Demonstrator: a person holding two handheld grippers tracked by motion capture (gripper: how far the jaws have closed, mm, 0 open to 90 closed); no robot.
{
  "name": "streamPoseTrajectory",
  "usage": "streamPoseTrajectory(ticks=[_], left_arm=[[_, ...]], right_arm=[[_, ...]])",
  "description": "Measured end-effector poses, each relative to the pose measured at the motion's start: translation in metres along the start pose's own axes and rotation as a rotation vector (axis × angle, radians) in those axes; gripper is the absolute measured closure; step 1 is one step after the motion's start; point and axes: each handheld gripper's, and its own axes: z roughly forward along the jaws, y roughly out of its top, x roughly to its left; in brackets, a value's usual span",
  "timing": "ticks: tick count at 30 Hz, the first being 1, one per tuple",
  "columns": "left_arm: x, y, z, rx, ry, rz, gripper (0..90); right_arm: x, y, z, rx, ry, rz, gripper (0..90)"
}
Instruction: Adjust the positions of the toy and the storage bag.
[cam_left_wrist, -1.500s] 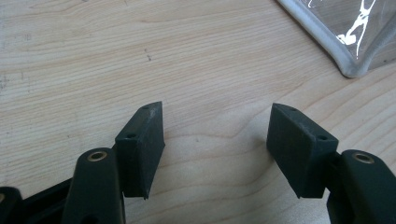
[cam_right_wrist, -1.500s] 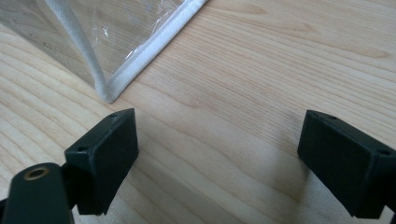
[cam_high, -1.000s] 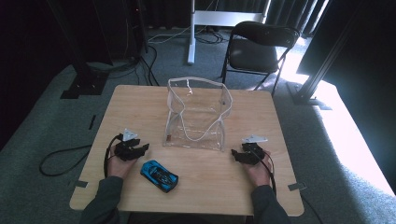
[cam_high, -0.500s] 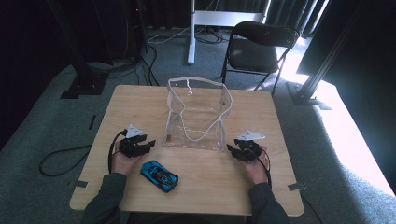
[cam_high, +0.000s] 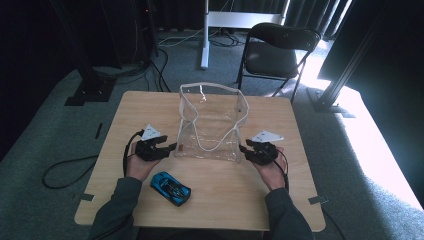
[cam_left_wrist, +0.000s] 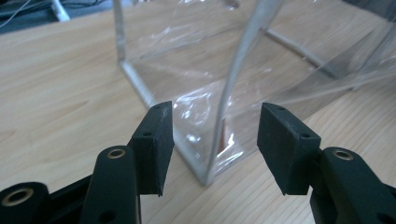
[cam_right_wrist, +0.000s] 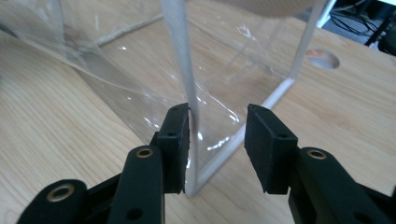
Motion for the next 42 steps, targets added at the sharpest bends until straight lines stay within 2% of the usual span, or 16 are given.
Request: streamPoseTrajectory(ticks=[7, 12, 17, 21, 27, 30, 37, 42], left_arm=[[-0.010, 0.015, 0.006, -0.011, -0.019, 0.042, 47.5], [-0.014, 0.025, 0.009, -0.021, -0.025, 0.058, 49.5], [-0.017, 0.029, 0.015, -0.021, -0.022, 0.077, 59.7], [-0.020, 0.029, 0.016, -0.020, 0.008, 0.098, 68.7], [-0.017, 0.029, 0.015, -0.019, 0.047, 0.106, 85.0], [-0.017, 0.028, 0.014, -0.025, 0.048, 0.110, 88.6], [-0.017, 0.025, 0.010, -0.038, 0.064, 0.100, 90.0], [-0.012, 0.021, 0.005, -0.046, 0.081, 0.061, 90.0]], right_arm=[[0.005, 0.010, 0.003, -0.011, 0.010, -0.032, 62.9], [0.007, 0.018, 0.004, -0.027, 0.022, -0.037, 64.7], [0.010, 0.023, 0.008, -0.022, 0.034, -0.064, 70.3], [0.013, 0.024, 0.008, -0.022, 0.041, -0.087, 76.8], [0.015, 0.023, 0.006, -0.025, 0.043, -0.109, 84.9], [0.015, 0.023, 0.005, -0.028, 0.042, -0.116, 86.2], [0.015, 0.020, 0.001, -0.032, 0.040, -0.110, 87.1], [0.011, 0.016, -0.004, -0.037, 0.038, -0.089, 87.5]])
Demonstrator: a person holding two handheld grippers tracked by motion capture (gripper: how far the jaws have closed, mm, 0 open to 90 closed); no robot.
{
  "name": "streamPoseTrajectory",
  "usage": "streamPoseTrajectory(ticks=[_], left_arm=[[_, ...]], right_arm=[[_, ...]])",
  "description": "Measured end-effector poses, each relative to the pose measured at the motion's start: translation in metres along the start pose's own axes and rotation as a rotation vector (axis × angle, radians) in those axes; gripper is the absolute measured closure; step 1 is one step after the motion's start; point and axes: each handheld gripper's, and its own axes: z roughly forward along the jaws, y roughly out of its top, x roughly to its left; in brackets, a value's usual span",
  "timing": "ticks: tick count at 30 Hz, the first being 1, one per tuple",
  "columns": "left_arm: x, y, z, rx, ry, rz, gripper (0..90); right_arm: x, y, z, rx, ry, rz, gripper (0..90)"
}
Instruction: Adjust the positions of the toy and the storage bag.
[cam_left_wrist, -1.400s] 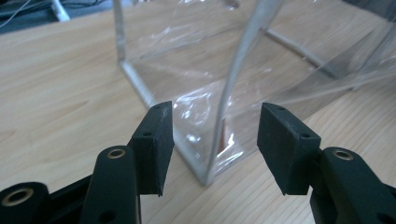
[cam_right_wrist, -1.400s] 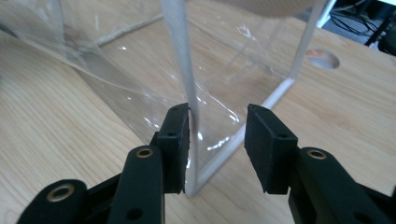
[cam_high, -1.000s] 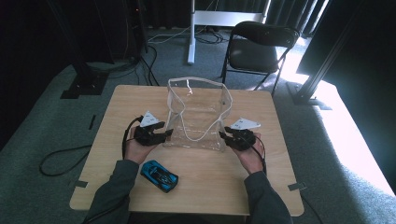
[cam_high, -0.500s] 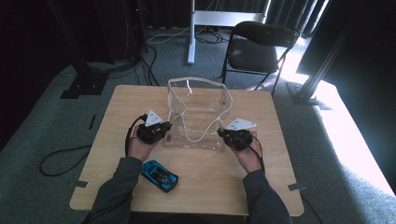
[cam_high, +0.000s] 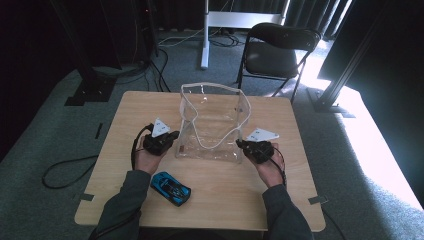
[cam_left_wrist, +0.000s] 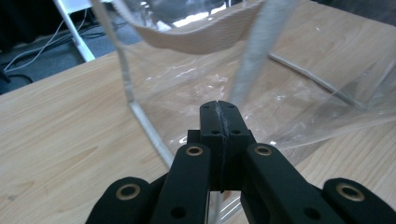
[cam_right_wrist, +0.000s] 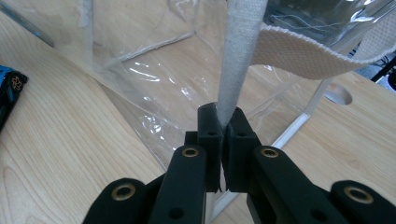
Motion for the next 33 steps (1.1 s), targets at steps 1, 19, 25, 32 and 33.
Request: streamPoseTrajectory(ticks=[1, 19, 25, 32, 33], left_arm=[[0.002, -0.001, -0.001, 0.000, 0.001, -0.010, 90.0], [-0.010, 0.009, 0.013, -0.024, -0.159, 0.006, 62.3], [-0.018, 0.010, 0.011, -0.030, -0.099, 0.091, 88.1], [-0.017, -0.004, -0.005, -0.092, -0.062, 0.041, 88.7], [-0.017, -0.007, -0.007, -0.098, -0.064, 0.030, 88.8]], right_arm=[[-0.001, -0.001, -0.001, -0.001, -0.003, 0.007, 87.5], [-0.003, -0.006, -0.007, -0.005, -0.003, 0.009, 87.5], [-0.002, -0.007, -0.008, -0.006, -0.007, 0.019, 87.5], [-0.005, -0.015, -0.019, -0.022, -0.011, 0.052, 87.6], [-0.005, -0.016, -0.020, -0.023, -0.010, 0.056, 87.7]])
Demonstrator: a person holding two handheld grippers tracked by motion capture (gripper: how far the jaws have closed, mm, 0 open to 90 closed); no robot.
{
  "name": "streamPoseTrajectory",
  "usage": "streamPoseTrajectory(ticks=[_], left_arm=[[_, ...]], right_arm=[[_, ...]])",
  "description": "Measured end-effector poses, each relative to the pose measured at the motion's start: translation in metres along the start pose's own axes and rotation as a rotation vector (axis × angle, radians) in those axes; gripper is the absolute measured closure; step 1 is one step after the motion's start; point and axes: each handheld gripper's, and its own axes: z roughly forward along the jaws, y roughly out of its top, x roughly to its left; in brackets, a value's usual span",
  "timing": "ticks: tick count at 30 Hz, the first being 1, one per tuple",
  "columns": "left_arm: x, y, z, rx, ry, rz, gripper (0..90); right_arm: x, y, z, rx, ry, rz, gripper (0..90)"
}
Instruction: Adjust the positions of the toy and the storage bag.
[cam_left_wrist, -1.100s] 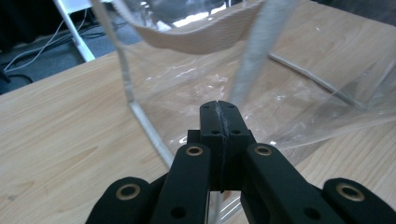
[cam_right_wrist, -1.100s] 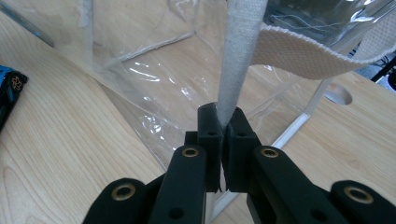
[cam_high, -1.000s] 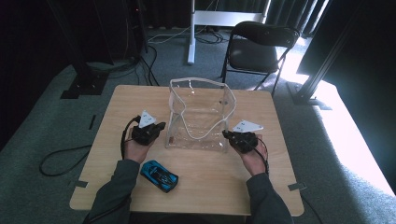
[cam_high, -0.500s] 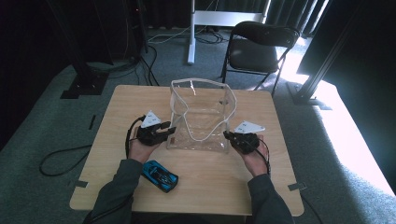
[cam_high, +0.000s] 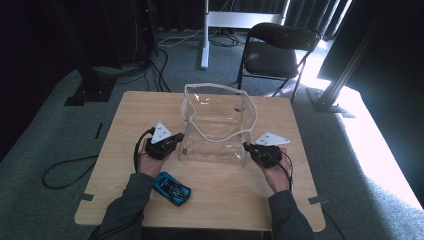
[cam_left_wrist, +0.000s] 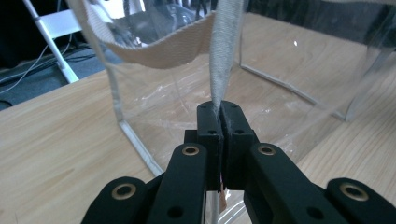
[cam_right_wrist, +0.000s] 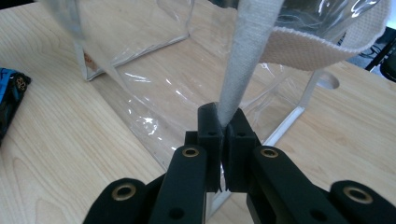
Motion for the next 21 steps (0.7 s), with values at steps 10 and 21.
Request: streamPoseTrajectory(ticks=[10, 21], left_arm=[[-0.012, -0.006, -0.010, -0.008, 0.001, -0.007, 88.9], [-0.024, -0.007, -0.020, 0.012, 0.005, 0.009, 88.8]], right_arm=[[0.002, -0.007, -0.012, 0.000, -0.007, 0.005, 87.7], [-0.004, -0.005, -0.010, 0.012, -0.004, -0.012, 87.4]])
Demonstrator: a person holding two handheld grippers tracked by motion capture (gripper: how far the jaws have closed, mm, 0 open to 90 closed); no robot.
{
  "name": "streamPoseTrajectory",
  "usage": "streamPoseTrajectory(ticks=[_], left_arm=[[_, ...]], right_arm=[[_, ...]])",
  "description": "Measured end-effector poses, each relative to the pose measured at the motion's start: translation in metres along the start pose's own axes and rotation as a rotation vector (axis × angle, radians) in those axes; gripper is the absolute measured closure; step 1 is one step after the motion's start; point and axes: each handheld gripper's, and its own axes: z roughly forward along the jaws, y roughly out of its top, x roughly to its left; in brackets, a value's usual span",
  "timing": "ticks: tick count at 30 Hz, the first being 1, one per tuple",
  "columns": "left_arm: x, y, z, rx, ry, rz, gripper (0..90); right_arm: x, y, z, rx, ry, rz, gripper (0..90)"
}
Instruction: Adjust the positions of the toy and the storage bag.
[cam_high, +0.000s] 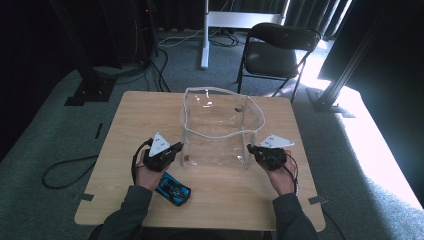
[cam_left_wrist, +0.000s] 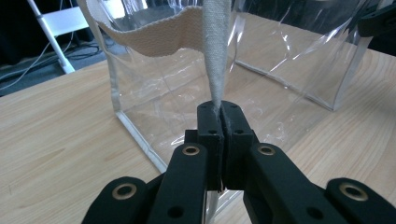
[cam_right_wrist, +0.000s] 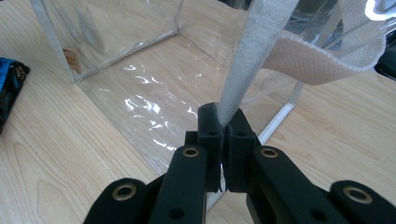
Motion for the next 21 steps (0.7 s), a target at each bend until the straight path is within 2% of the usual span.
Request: streamPoseTrajectory(ticks=[2, 4, 5, 8, 11, 15, 21], left_arm=[[-0.001, 0.001, 0.001, 0.005, -0.005, 0.009, 88.5], [-0.002, 0.001, 0.000, 0.009, -0.004, 0.014, 87.3], [-0.001, 0.001, -0.001, 0.007, -0.019, 0.006, 83.8], [0.002, -0.004, -0.007, 0.015, -0.015, -0.002, 75.0], [0.006, -0.013, -0.016, 0.046, 0.004, -0.020, 70.1], [0.014, -0.032, -0.032, 0.106, 0.051, -0.053, 66.0], [0.023, -0.061, -0.053, 0.189, 0.092, -0.113, 60.5]], right_arm=[[0.000, 0.000, 0.000, 0.004, 0.015, -0.003, 84.2], [0.003, 0.000, -0.001, 0.020, -0.012, -0.019, 71.0], [0.004, -0.001, -0.003, 0.016, -0.008, -0.026, 65.6], [0.007, -0.004, -0.010, 0.005, -0.014, -0.032, 58.5], [0.011, -0.009, -0.018, -0.007, -0.018, -0.026, 55.5], [0.019, -0.017, -0.026, 0.000, -0.022, -0.039, 55.6], [0.033, -0.025, -0.025, 0.016, -0.005, -0.061, 55.5]])
